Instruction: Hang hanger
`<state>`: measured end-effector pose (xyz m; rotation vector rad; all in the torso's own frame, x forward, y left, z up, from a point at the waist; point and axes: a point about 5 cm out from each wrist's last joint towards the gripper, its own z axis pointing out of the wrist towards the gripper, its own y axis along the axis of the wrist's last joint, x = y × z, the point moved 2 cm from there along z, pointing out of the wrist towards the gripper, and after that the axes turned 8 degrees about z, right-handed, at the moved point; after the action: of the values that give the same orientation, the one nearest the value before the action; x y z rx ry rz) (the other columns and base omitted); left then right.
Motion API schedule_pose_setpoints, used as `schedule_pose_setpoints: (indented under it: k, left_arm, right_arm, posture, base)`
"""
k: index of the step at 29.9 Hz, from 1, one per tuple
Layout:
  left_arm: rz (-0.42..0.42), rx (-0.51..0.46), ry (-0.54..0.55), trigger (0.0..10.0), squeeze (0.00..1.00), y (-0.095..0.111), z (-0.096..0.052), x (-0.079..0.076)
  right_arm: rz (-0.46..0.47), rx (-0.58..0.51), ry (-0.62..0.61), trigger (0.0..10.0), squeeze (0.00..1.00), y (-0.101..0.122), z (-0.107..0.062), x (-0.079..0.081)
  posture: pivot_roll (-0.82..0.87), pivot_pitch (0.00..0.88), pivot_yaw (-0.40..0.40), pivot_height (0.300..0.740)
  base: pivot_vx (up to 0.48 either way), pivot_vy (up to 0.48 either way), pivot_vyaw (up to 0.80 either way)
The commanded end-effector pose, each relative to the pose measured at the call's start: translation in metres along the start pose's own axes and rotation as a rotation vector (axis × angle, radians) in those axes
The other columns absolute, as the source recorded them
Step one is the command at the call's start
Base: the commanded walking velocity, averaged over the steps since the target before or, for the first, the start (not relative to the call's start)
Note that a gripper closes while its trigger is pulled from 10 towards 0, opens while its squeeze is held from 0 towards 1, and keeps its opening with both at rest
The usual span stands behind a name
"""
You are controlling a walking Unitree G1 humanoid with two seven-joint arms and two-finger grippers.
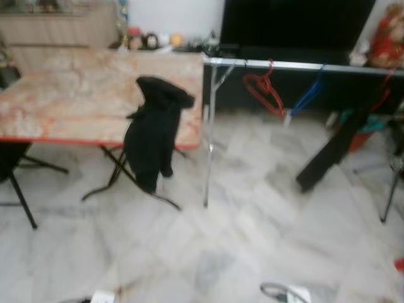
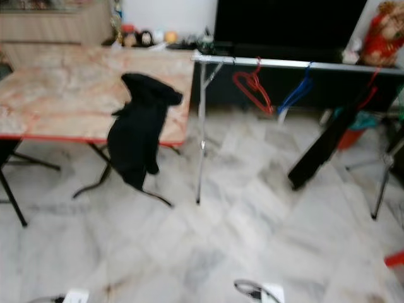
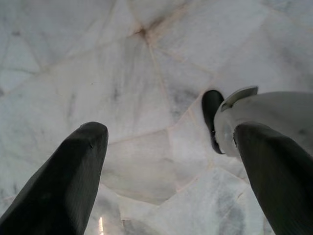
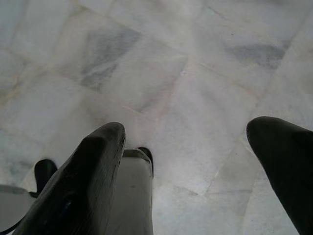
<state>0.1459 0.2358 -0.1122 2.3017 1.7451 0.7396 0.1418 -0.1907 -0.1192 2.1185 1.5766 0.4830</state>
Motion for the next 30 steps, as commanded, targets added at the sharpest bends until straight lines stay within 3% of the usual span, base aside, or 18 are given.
schedule_pose_setpoints:
  k: [1,11,30]
  left_arm:
    - [-0.005,0.004,-0.018,10.0,0.00,0.0019,0.0005,-0.0085]
    - [-0.002,0.007,-0.022,10.0,0.00,0.0020,0.0006,-0.0113]
    - [-0.032,-0.006,-0.032,10.0,0.00,0.0096,0.0017,-0.0159]
  right_arm:
    - [0.021,-0.019,-0.033,10.0,0.00,0.0034,-0.0001,-0.0111]
    - [0.008,-0.020,-0.028,10.0,0.00,0.0036,-0.0002,-0.0117]
    - [-0.025,-0.014,-0.022,10.0,0.00,0.0015,-0.0007,-0.0125]
  posture:
    - [0.05,0.000,-0.011,0.740]
    - [0.05,0.000,-0.016,0.740]
    - [0.06,0.000,-0.020,0.740]
  base:
    - [0.000,-0.379,-0.77]
    - [0.000,-0.363,-0.75]
    - [0.000,0.000,0.00]
